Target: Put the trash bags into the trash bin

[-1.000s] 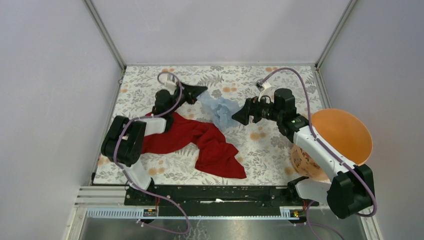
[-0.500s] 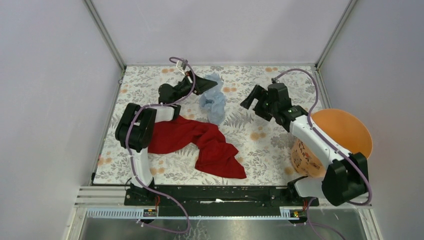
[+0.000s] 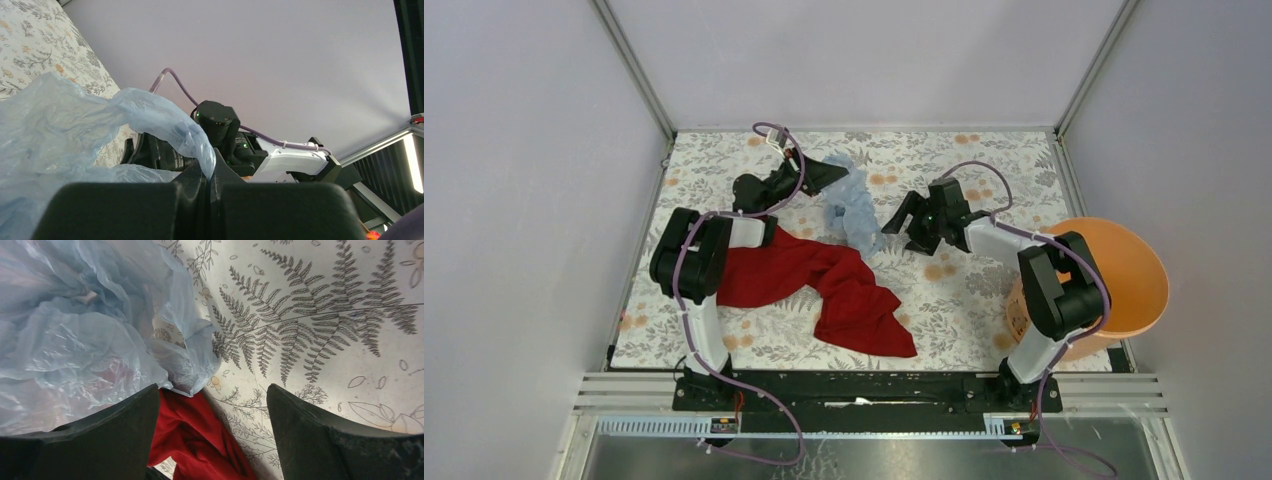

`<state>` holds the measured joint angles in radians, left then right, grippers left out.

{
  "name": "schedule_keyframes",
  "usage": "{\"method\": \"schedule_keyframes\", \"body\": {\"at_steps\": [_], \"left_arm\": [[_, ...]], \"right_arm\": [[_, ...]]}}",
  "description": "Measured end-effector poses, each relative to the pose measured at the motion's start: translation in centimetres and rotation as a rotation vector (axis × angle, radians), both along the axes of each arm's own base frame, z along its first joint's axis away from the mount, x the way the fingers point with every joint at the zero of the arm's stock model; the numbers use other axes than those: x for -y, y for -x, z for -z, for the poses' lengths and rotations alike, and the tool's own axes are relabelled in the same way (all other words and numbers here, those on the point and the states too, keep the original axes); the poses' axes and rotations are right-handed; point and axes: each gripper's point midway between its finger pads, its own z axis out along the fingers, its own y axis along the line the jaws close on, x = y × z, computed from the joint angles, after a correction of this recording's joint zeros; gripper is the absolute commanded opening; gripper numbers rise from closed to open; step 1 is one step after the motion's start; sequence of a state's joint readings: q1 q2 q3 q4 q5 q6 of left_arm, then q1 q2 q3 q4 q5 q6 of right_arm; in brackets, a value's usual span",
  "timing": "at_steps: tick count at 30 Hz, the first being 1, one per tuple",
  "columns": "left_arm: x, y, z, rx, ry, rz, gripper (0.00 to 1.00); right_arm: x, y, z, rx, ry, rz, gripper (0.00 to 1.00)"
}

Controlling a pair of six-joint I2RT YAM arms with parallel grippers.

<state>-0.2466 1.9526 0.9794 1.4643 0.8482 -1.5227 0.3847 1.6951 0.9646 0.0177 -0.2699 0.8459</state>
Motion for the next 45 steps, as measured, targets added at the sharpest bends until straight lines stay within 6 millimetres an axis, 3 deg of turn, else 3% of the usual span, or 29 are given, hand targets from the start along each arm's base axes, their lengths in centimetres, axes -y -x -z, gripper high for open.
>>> {"method": "schedule_keyframes", "body": {"at_steps": [6, 10, 13, 16, 19, 20, 23, 27, 30, 33, 36, 38, 40, 42, 44, 45], "left_arm": [[0.0, -0.1, -0.3, -0.007, 0.013, -0.006, 0.0], [0.0, -0.2, -0.3, -0.014, 0.017, -0.007, 0.0], [-0.1, -0.2, -0.3, -0.016, 0.018, -0.007, 0.0], [-0.1, -0.2, -0.2, -0.018, 0.017, -0.007, 0.0], [-0.1, -0.2, 0.1, -0.021, 0.01, -0.012, 0.0], [-0.1, -0.3, 0.5, -0.026, -0.001, -0.02, 0.0], [-0.6, -2.3, 3.1, -0.119, -0.09, -0.108, 0.0], [-3.6, -8.2, 7.8, -0.331, -0.353, -0.423, 0.0], [-6.3, -11.3, 8.9, -0.384, -0.54, -0.598, 0.0], [-7.3, -14.7, 7.2, -0.373, -0.671, -0.668, 0.0], [-7.0, -16.2, 3.3, -0.267, -0.777, -0.743, 0.0], [-4.9, -14.5, -1.7, -0.107, -0.835, -0.785, 0.0], [-1.5, -10.1, -8.1, 0.101, -0.817, -0.789, 0.0], [1.3, -3.3, -15.3, 0.311, -0.696, -0.777, 0.0], [1.0, 2.1, -21.3, 0.442, -0.558, -0.795, 0.0], [-0.7, 3.0, -23.7, 0.469, -0.506, -0.846, 0.0]], "right_arm": [[-1.4, 0.4, 1.4, 0.007, 0.022, -0.041, 0.74], [-2.2, 0.3, 3.9, -0.024, 0.032, -0.058, 0.68], [-3.4, -0.7, 4.0, 0.001, 0.024, -0.07, 0.63], [-4.7, -1.8, 4.1, 0.021, 0.018, -0.087, 0.41], [-5.7, -2.9, 4.8, 0.022, 0.027, -0.102, 0.02], [-5.7, -3.3, 5.2, 0.016, 0.039, -0.104, 0.0], [-4.7, -4.2, 5.4, 0.013, 0.123, -0.095, 0.0], [-1.7, -7.0, 3.7, 0.047, 0.251, -0.09, 0.0], [1.2, -11.6, 0.5, 0.1, 0.287, -0.051, 0.0], [4.7, -16.4, -3.4, 0.136, 0.327, -0.003, 0.0], [7.8, -20.7, -11.4, 0.255, 0.387, 0.05, 0.0], [8.8, -21.5, -19.2, 0.415, 0.408, 0.073, 0.0], [9.0, -19.1, -27.1, 0.607, 0.426, 0.075, 0.0], [8.0, -12.6, -34.9, 0.851, 0.392, 0.05, 0.0], [6.9, -4.9, -40.3, 1.087, 0.31, 0.006, 0.0], [6.7, -1.5, -42.5, 1.193, 0.267, -0.004, 0.0]]}}
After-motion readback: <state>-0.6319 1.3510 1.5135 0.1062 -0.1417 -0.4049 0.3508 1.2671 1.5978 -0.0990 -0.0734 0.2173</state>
